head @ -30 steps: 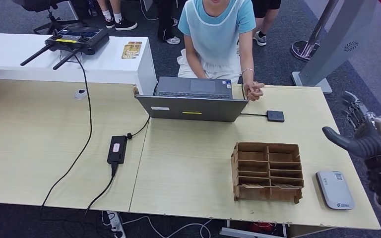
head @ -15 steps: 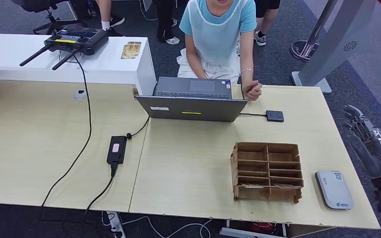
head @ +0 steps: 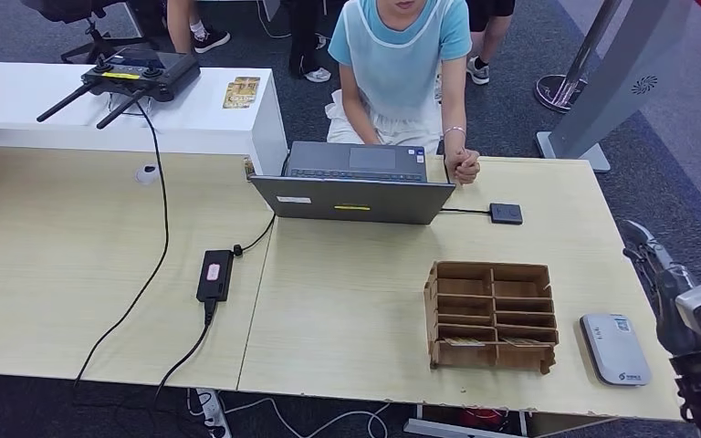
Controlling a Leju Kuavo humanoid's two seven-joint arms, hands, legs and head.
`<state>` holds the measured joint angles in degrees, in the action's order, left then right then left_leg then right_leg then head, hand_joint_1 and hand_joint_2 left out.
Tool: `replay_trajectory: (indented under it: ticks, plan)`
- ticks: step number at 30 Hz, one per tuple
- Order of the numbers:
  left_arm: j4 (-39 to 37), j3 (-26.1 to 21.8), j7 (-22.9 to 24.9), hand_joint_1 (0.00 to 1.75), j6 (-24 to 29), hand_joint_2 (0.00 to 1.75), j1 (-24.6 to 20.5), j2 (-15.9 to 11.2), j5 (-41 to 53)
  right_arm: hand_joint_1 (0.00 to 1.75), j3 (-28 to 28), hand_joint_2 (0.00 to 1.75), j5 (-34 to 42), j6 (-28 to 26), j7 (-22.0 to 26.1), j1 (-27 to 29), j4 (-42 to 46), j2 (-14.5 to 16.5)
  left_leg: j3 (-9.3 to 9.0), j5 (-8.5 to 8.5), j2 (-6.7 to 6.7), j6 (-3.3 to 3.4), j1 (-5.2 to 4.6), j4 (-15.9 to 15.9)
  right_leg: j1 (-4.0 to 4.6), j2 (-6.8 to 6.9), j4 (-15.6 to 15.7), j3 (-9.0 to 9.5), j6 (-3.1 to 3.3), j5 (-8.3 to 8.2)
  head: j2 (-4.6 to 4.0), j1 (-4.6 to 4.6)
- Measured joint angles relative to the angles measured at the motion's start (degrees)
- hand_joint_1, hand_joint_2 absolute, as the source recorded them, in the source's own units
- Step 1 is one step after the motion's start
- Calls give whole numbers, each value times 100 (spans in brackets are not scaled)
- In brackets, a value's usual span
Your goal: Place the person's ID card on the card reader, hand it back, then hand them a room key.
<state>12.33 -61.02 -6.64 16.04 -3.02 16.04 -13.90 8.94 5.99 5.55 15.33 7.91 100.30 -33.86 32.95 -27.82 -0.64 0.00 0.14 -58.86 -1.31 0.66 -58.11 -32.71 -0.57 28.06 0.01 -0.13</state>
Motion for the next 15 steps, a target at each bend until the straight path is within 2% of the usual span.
replay_trajectory:
  ticks: [7,11,15]
  plan:
    - [0,0,-1,0,-35,0,3,-2,-16,0,70,0,536,411,73,218,94,151,0,0,0,0,0,0,0,1,0,-1,0,0,0,-1]
    - [0,0,-6,0,-52,0,4,-3,-37,0,122,175,826,590,146,426,150,311,0,0,1,0,0,1,0,-1,0,-1,0,0,0,-2]
    - [0,0,8,0,-60,0,4,-8,-33,0,203,175,889,625,157,557,169,399,0,0,2,0,0,1,0,-3,0,-1,0,0,2,-1]
